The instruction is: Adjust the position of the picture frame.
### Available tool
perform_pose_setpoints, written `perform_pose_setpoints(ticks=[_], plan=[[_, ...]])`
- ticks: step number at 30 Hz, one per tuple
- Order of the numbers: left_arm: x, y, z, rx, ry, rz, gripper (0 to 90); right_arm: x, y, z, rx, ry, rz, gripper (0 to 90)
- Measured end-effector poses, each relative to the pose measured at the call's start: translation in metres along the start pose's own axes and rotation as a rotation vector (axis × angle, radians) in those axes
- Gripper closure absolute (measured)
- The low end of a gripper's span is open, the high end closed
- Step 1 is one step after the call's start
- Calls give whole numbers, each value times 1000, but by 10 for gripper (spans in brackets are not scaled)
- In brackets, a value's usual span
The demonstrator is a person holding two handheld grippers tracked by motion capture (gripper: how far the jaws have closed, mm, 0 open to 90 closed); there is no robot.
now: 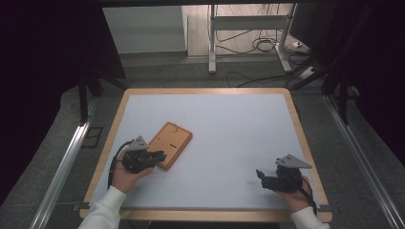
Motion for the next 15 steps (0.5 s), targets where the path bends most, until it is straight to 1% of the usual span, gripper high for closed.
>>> perform_pose_setpoints(ticks=[2, 3, 4, 9, 11, 12, 13, 14, 15], plan=[[4, -2, 1, 7, -9, 29, 871, 0, 0, 0, 3, -1, -4, 121], [6, -3, 1, 12, -8, 41, 871, 0, 0, 0, 3, -1, -4, 121], [10, -4, 1, 14, 2, 50, 885, 1, 0, 1, 4, -1, -8, 121], [29, -5, 8, 3, 49, 76, 897, 4, -2, 1, 4, -3, -3, 121], [38, -8, 10, -2, 76, 67, 897, 6, -4, 2, 5, 0, 6, 121], [43, -10, 11, -1, 84, 72, 897, 7, -5, 2, 6, 8, 6, 121], [45, -11, 11, -1, 86, 81, 898, 8, -6, 2, 8, 9, 9, 121], [48, -13, 11, 3, 96, 90, 898, 8, -6, 2, 9, 10, 9, 121], [54, -15, 9, 12, 92, 105, 898, 7, -6, 1, 9, 8, 7, 121]])
Point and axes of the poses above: each handheld gripper's, and its own axes: y roughly backward along the jaws, z roughly out of its top, x roughly to its left, the point moved 1 cm from there along -y, roughly forward along the jaws, and after that the axes turned 15 degrees about z, right-handed, at the moved point
